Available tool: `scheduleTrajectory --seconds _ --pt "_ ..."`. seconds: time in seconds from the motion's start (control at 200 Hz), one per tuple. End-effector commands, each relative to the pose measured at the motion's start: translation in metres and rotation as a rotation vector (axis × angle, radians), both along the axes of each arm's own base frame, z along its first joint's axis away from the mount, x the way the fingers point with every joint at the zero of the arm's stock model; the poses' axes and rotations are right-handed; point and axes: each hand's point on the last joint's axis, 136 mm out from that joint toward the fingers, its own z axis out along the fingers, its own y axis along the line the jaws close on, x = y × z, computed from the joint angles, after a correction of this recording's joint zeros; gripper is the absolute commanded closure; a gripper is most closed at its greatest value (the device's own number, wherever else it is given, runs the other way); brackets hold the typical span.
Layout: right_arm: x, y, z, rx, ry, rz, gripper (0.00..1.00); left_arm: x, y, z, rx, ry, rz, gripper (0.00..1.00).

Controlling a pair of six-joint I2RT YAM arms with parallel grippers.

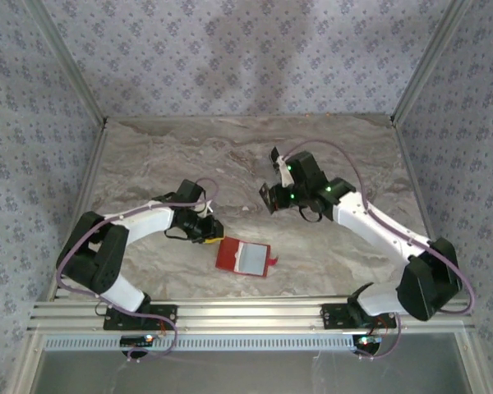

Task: Put the credit cards into the card holder

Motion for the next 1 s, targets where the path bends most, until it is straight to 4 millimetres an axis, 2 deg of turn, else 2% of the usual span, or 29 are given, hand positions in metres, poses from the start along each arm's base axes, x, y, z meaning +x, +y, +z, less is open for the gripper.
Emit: scheduleTrajectory --seconds 0.0,0.08,0.11,0.155,0.19,0.235,0.385,0.52,0.68,0.755,0.815,0.995 --pt "-0.036 0.032 -0.010 0.182 0.136 0.081 1.00 0.006 -0.001 0.023 -0.017 -0.034 0.007 0.70" --pt "-0.055 0.039 -0.025 0.185 0.165 0.121 1.00 0.004 0.001 0.036 -0.007 -0.040 0.000 0.64" --pt "-0.060 0.041 -0.029 0.200 0.171 0.134 1.00 0.004 0.002 0.041 -0.007 -0.049 0.000 0.57" --pt "-0.066 0.044 -0.031 0.235 0.187 0.156 1.00 0.003 0.003 0.050 -0.014 -0.064 0.002 0.40" --pt "-0.070 0.046 -0.031 0.267 0.199 0.173 1.00 0.003 0.002 0.057 -0.030 -0.075 0.006 0.34" --pt "-0.073 0.048 -0.029 0.295 0.213 0.185 1.00 0.004 0.000 0.068 -0.059 -0.094 0.014 0.32" --pt "-0.071 0.047 -0.012 0.381 0.179 0.195 1.00 0.007 -0.006 0.105 -0.136 -0.163 0.027 0.31" --pt "-0.060 0.042 0.018 0.504 0.108 0.164 1.00 0.012 -0.014 0.150 -0.234 -0.271 0.020 0.32" --pt "-0.042 0.035 0.061 0.668 -0.077 0.082 1.00 0.019 -0.030 0.205 -0.421 -0.409 0.005 0.33" --pt "-0.037 0.036 0.085 0.775 -0.128 0.061 1.00 0.024 -0.034 0.223 -0.496 -0.464 0.023 0.35" --pt "-0.034 0.034 0.097 0.825 -0.159 0.036 1.00 0.027 -0.036 0.234 -0.544 -0.505 0.039 0.37" --pt "-0.029 0.033 0.115 0.949 -0.181 -0.003 1.00 0.029 -0.035 0.259 -0.643 -0.585 0.075 0.43"
